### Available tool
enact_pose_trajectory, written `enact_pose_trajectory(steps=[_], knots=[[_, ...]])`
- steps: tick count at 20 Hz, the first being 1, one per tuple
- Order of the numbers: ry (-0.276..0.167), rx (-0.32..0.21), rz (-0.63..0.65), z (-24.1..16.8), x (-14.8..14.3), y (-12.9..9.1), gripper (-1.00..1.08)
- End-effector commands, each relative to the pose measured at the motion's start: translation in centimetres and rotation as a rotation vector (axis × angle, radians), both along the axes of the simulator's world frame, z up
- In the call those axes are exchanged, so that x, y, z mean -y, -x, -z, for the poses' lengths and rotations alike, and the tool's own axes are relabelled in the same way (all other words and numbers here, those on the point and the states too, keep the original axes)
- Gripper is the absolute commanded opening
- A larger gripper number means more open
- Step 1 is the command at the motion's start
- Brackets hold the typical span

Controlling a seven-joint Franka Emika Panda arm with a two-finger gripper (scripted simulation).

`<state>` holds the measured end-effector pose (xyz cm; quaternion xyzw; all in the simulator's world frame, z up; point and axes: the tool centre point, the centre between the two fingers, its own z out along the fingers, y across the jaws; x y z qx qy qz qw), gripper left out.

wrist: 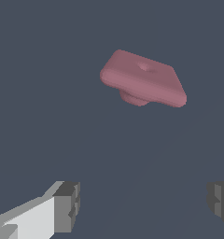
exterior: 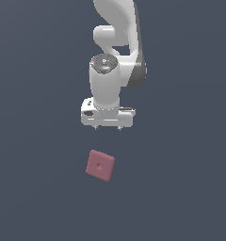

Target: Pick up the object and move it to a goal position.

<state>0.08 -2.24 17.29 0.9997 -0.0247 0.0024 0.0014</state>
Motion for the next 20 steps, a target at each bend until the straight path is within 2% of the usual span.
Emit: enact_pose_trajectory(steps=[1, 20], knots=[[0.000, 0.000, 0.000, 0.00, 0.00, 0.00, 1.00], [-0.010, 0.003, -0.004, -0.25, 0.48, -0.07, 1.00]])
